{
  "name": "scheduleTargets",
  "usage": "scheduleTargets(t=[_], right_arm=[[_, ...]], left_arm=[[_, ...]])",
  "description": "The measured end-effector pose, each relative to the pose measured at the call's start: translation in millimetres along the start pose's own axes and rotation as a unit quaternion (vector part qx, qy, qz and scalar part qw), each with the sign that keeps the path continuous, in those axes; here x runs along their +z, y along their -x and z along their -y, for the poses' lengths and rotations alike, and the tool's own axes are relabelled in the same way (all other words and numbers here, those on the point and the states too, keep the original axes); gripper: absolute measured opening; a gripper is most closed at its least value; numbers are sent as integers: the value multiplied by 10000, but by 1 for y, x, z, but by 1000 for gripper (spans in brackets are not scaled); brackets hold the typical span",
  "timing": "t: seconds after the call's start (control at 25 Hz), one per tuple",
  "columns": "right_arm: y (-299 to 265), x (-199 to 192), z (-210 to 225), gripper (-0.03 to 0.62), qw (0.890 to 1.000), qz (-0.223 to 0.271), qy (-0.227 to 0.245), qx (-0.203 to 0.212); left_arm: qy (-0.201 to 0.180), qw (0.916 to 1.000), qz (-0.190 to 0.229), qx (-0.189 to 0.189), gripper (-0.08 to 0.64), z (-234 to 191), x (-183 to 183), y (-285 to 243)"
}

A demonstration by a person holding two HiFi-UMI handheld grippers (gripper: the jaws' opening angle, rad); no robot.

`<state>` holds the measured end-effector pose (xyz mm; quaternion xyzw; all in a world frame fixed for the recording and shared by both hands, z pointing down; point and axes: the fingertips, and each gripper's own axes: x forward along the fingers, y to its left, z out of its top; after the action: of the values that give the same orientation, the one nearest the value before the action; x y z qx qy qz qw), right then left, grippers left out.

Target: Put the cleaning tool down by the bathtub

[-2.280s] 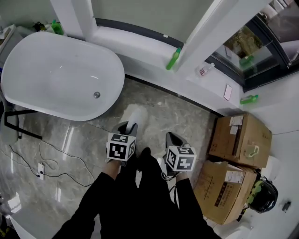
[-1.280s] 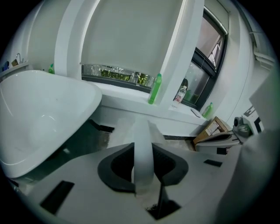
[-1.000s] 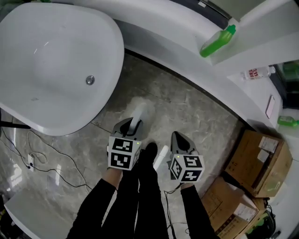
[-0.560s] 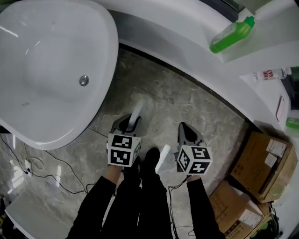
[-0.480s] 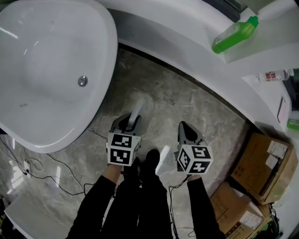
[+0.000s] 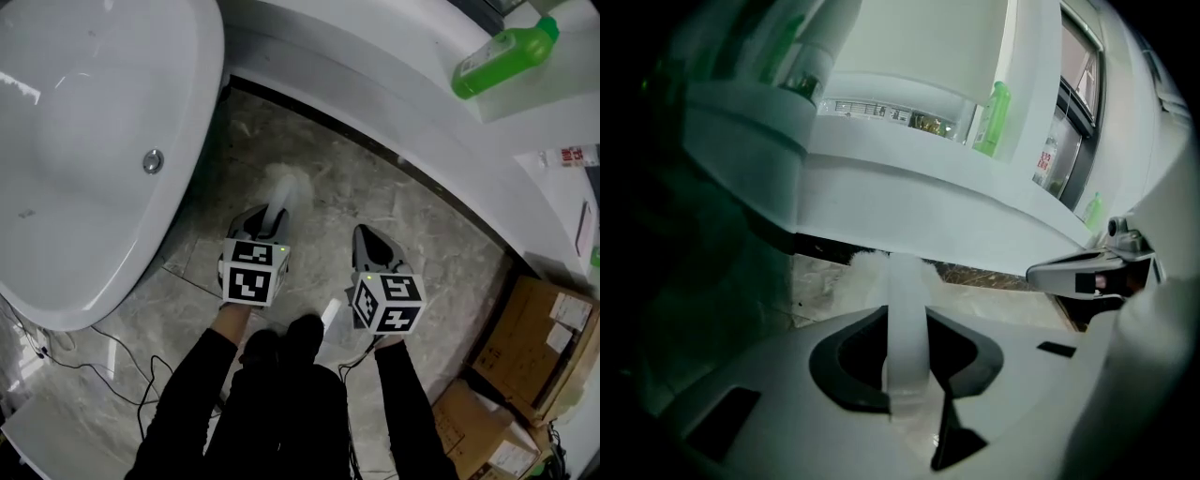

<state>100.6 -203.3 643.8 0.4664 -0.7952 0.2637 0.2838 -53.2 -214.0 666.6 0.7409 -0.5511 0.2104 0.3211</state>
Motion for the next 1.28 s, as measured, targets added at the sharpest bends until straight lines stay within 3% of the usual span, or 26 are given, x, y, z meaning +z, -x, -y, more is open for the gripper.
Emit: scheduleTargets(t=[0.4,0.92,1.28], right_arm=[[-53,-3,19,0,9994,265,222,42],[-109,-11,32,0,9982,402,419,174],[-134,-21,28,0,9977,403,492,252]], left_arm=[[-194,9997,82,159,97,-21,-10,-57],[-175,9991,180,346,97,-48,-21,-117],[-42,9989,-11,473,97,-71,-47,-153]])
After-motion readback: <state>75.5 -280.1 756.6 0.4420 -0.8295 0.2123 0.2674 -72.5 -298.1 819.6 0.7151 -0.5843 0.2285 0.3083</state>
